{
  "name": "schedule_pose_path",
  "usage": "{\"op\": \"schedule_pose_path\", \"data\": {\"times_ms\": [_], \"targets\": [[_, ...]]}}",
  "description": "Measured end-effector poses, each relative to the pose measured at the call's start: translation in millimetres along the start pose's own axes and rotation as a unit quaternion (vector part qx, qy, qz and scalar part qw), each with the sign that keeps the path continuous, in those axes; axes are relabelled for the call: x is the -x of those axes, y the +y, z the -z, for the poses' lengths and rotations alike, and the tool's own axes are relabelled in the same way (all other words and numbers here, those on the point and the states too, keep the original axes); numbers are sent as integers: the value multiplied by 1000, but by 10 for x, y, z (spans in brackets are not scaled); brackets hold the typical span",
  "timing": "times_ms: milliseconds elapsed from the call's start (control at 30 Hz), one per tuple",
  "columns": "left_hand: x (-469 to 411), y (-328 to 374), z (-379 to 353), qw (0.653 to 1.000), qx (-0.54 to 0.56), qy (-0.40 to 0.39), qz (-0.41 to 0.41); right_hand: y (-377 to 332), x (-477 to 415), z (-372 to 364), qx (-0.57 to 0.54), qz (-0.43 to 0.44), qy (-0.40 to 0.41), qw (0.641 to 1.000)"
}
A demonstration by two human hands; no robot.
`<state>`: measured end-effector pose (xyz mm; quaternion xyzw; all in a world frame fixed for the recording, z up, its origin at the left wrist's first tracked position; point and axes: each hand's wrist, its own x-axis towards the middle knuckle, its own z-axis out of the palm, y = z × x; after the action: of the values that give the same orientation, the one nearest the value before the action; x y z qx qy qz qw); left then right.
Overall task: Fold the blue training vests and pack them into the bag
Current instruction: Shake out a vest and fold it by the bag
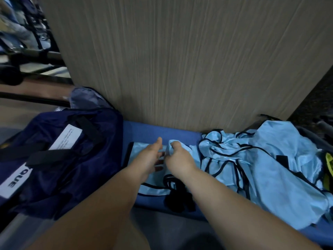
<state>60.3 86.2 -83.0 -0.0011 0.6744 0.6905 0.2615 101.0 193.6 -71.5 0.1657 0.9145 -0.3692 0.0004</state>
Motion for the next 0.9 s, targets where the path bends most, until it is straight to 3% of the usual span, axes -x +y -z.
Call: {"op": "schedule_pose_path", "data": {"times_ms": [267,467,567,667,767,900], "targets": [[-1,-41,387,995,-100,-9,16,-124,-16,-329,155,60,-124,978],[-138,-108,514,988,-141,60,8,-94,26,-291,76,120,-161,977],[-189,-122,521,970,-207,123,-33,3,46,-303,32,162,-123,979],[-184,-104,531,941,-278,166,-102,146,21,-284,-12,175,-32,984],[-183,-129,598,927,-309,178,-114,311,-20,-184,80,153,41,984],[-188,-227,648,881,-436,163,-84,537,-21,-136,218,82,-108,966]]}}
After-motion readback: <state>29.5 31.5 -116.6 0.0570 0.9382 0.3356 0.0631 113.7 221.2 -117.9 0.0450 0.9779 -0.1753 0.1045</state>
